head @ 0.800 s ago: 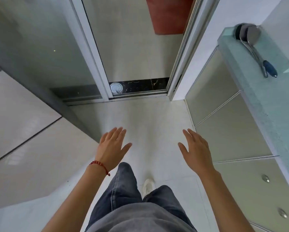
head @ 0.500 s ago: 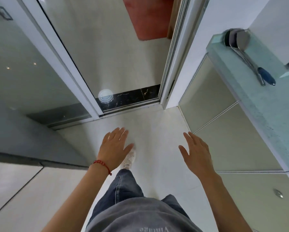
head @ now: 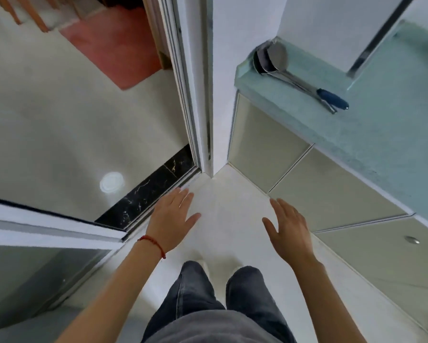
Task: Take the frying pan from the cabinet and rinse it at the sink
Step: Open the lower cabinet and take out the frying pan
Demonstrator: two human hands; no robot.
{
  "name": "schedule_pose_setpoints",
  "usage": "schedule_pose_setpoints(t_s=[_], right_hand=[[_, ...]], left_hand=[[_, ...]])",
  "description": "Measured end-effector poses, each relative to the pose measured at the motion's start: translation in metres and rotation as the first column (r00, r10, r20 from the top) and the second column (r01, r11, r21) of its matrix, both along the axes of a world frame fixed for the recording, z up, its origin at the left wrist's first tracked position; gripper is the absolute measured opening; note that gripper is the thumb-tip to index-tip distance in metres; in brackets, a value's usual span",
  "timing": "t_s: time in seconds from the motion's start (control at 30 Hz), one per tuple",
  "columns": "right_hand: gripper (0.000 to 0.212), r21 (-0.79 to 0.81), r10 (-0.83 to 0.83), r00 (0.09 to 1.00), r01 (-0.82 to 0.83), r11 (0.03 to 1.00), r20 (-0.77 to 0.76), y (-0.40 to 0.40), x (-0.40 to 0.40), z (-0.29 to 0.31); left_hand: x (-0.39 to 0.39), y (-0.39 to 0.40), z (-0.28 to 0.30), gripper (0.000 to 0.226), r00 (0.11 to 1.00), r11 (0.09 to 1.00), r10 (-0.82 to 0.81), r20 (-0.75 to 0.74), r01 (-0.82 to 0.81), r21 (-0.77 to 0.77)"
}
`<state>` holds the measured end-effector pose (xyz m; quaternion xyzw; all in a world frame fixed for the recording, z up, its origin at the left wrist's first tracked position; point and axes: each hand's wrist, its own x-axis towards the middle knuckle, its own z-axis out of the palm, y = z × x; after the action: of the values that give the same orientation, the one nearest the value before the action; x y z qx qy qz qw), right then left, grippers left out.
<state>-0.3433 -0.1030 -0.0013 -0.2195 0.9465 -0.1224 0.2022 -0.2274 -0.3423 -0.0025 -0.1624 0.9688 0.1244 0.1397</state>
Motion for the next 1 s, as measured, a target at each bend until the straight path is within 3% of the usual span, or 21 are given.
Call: schedule_pose_setpoints(t_s=[0.17, 0.3, 0.73, 0.83, 0.9, 0.97, 1.0], right_hand=[[0.052, -0.016, -0.191, 0.981, 0.191, 0.981, 0.01, 0.024, -0.025, -0.006], [0.051, -0.037, -0.303, 0.953, 0.302, 0.953, -0.005, 0.047, -0.05, -0.012], [0.051, -0.042, -0.418, 0.908, 0.419, 0.907, 0.026, 0.051, -0.12, -0.051], [0.049, -0.12, -0.494, 0.869, 0.493, 0.861, 0.025, 0.049, -0.14, -0.068], [0.044, -0.284, -0.63, 0.766, 0.638, 0.716, 0.132, 0.046, -0.156, -0.08], [0.035, -0.454, -0.745, 0.524, 0.828, 0.33, 0.413, 0.04, -0.176, -0.088], [0.03, -0.487, -0.722, 0.409, 0.866, 0.114, 0.558, 0.037, -0.187, -0.093]], left_hand=[[-0.081, 0.019, -0.006, 0.074, 0.976, 0.977, -0.215, -0.031, 0.215, -0.005], [-0.133, 0.038, -0.013, 0.078, 0.935, 0.937, -0.348, -0.061, 0.347, -0.032], [-0.239, 0.057, -0.052, 0.077, 0.843, 0.842, -0.538, 0.01, 0.538, -0.021], [-0.267, 0.057, -0.074, 0.076, 0.836, 0.835, -0.546, -0.051, 0.548, 0.05], [-0.285, 0.061, -0.092, 0.066, 0.872, 0.857, -0.467, -0.149, 0.487, 0.168], [-0.304, 0.068, -0.107, 0.049, 0.959, 0.852, -0.231, -0.164, 0.281, 0.442], [-0.314, 0.073, -0.114, 0.042, 0.989, 0.795, -0.076, -0.124, 0.135, 0.591]])
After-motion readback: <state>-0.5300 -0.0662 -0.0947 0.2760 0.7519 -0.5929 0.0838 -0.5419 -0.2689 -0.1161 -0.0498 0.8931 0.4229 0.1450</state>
